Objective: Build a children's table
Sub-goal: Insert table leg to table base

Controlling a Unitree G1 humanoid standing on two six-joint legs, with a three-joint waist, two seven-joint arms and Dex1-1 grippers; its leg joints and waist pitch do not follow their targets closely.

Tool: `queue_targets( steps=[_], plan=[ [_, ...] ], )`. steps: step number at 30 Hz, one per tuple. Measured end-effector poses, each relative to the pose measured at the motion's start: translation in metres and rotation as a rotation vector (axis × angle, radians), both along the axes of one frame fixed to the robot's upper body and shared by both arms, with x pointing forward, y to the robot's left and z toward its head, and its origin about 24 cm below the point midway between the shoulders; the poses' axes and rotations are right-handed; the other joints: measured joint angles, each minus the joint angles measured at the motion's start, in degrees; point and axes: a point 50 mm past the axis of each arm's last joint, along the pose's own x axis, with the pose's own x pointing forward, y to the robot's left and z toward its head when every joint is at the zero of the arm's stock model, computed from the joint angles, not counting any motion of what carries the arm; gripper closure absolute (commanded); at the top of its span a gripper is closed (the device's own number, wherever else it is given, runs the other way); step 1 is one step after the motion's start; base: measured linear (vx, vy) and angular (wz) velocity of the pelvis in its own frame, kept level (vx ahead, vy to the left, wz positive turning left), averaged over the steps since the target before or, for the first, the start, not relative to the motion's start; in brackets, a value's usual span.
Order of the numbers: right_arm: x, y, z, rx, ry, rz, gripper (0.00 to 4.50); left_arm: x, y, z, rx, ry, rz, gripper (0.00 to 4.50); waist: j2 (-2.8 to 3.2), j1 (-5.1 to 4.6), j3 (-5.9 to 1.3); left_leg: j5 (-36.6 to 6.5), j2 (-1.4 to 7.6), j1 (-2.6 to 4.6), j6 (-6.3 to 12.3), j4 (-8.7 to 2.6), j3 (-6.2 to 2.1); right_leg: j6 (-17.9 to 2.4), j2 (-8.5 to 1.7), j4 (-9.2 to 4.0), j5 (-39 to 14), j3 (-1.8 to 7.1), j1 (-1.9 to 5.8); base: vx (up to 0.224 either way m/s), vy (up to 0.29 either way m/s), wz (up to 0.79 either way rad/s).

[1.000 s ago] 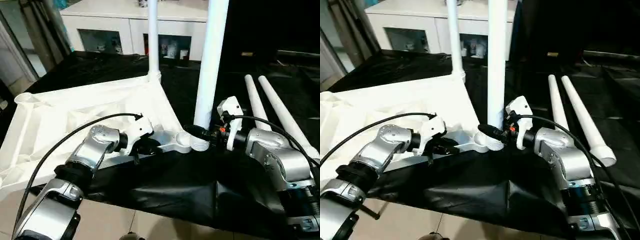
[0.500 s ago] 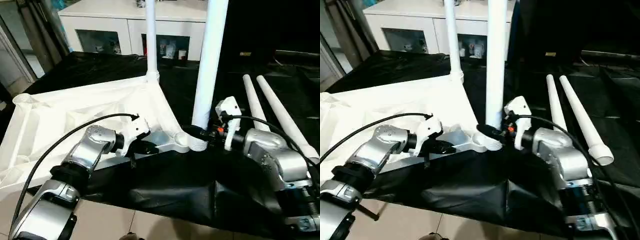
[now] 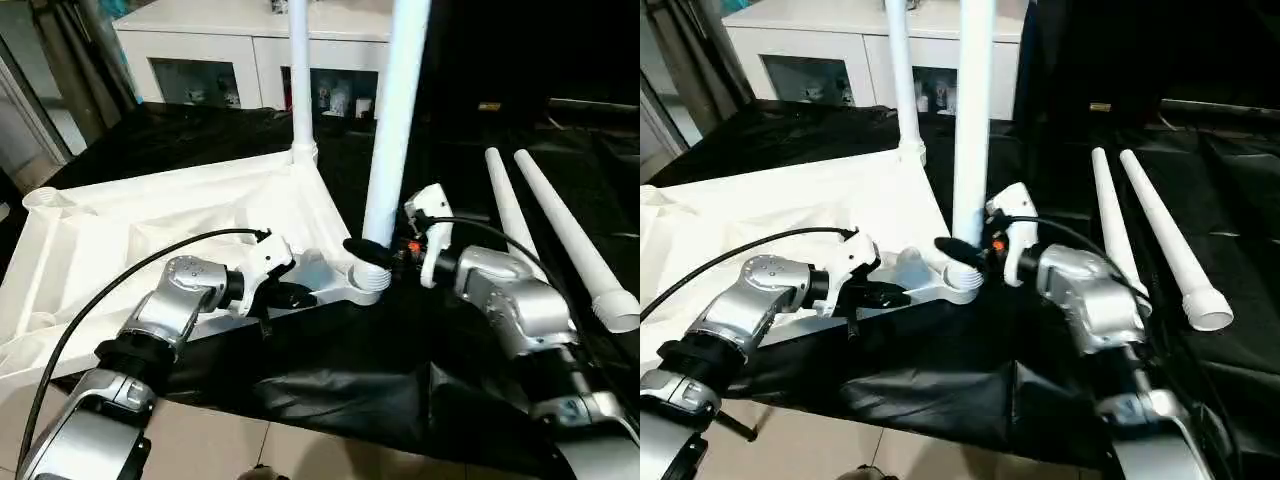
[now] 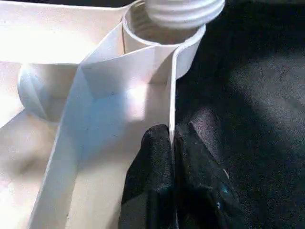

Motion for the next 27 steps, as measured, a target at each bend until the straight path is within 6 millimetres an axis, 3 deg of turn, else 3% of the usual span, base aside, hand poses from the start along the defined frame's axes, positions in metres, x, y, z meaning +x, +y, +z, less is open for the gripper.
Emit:
queue_targets(
  steps=[17,27],
  plan=[
    [0.014,0.013,-0.013,0.016,0.004,0.006,2.57,-0.004,0.002,-0.004,-0.007,-0.003,0.023,4.5,-0.1,-0.84,-0.02,0.0,0.0,0.04,0.02,0.0,0.02,0.0,0.0,0.05,0.0,0.02,0.0,0.0,0.0,0.0],
    [0.011,0.004,-0.02,0.075,-0.028,-0.01,2.57,-0.003,-0.001,-0.004,0.001,-0.029,0.036,4.5,-0.26,-0.58,-0.05,0.0,0.0,0.08,0.06,0.0,0.04,0.0,-0.01,0.06,0.0,0.03,0.03,0.0,0.0,0.0]
  ],
)
